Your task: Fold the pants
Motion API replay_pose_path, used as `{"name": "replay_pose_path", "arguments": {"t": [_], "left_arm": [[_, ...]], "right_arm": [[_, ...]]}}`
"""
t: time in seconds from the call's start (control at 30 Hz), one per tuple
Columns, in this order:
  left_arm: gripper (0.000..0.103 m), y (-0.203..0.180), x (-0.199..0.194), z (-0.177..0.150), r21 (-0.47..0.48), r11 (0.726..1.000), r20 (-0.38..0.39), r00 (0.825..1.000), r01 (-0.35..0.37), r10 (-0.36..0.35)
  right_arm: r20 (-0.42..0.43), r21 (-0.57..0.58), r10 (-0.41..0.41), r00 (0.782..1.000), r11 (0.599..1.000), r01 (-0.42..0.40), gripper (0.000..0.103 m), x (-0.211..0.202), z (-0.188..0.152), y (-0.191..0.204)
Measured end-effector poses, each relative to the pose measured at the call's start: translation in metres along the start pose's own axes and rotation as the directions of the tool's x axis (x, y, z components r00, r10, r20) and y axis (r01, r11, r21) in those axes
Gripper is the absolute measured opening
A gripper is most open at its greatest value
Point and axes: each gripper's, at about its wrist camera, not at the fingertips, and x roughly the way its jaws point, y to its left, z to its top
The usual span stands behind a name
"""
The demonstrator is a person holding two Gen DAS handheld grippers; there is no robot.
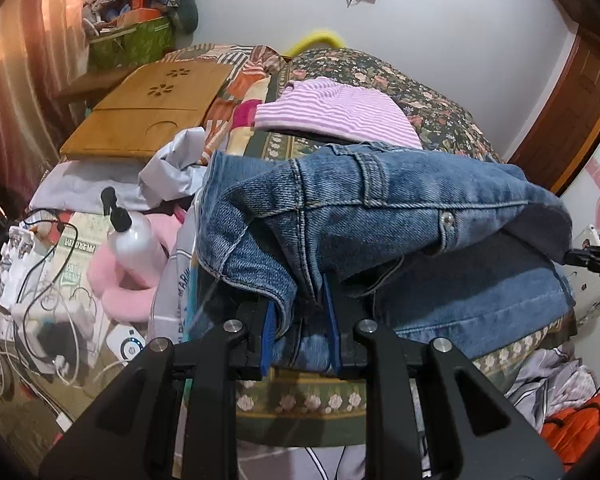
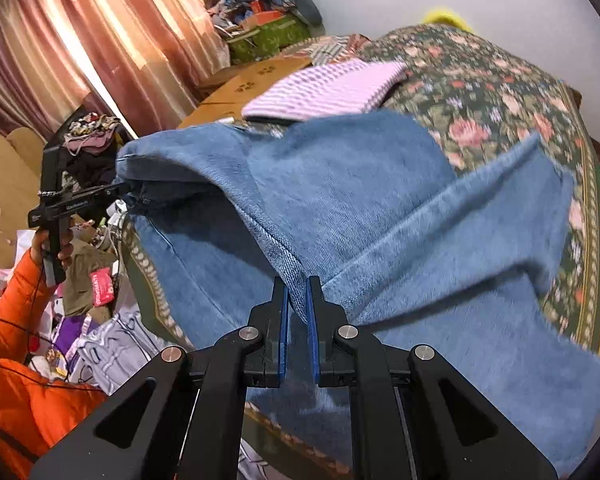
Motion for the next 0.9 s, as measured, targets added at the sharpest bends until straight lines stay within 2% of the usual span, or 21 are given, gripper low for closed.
{"name": "replay_pose_path", "arguments": {"t": [0.2,0.3,0.43,0.57,0.63,0.8,0.9], "left_arm": [[0.04,0.0,-0.009,-0.012,-0.011,1.0,0.007,1.0,-0.019,0.019],[0.041,0.0,-0.019,-0.015,-0.009,0.998,0.016,0.998,-0.056,0.057],[0.041,0.005,-0.041,-0.008,-0.035,0.997,0.051,0.996,-0.076,0.077],[0.041,0.008,-0.062,0.018,-0.066,0.991,0.109,0.987,-0.112,0.119],[0.041,0.003,-0.067,0.033,-0.064,0.991,0.129,0.984,-0.117,0.124],[0.044,-0.021,-0.061,0.075,-0.015,0.996,0.176,0.98,-0.092,0.093],[0.046,-0.036,-0.042,0.094,0.006,0.998,0.169,0.984,-0.058,0.056]], "right_arm": [[0.012,0.029,-0.028,1.0,0.999,0.028,0.01,0.008,-0.015,0.001],[0.017,0.034,-0.038,0.999,0.999,0.038,0.012,0.004,-0.013,0.003],[0.012,-0.026,-0.087,0.996,0.996,0.088,0.014,-0.003,-0.011,0.015],[0.032,-0.041,-0.105,0.994,0.994,0.106,0.016,-0.019,-0.008,0.016],[0.048,-0.024,-0.107,0.993,0.994,0.109,0.021,-0.031,-0.004,0.012],[0.105,0.007,-0.17,0.98,0.985,0.17,0.03,-0.051,0.011,-0.002],[0.129,0.045,-0.223,0.966,0.975,0.219,0.036,-0.054,0.025,-0.02]]}}
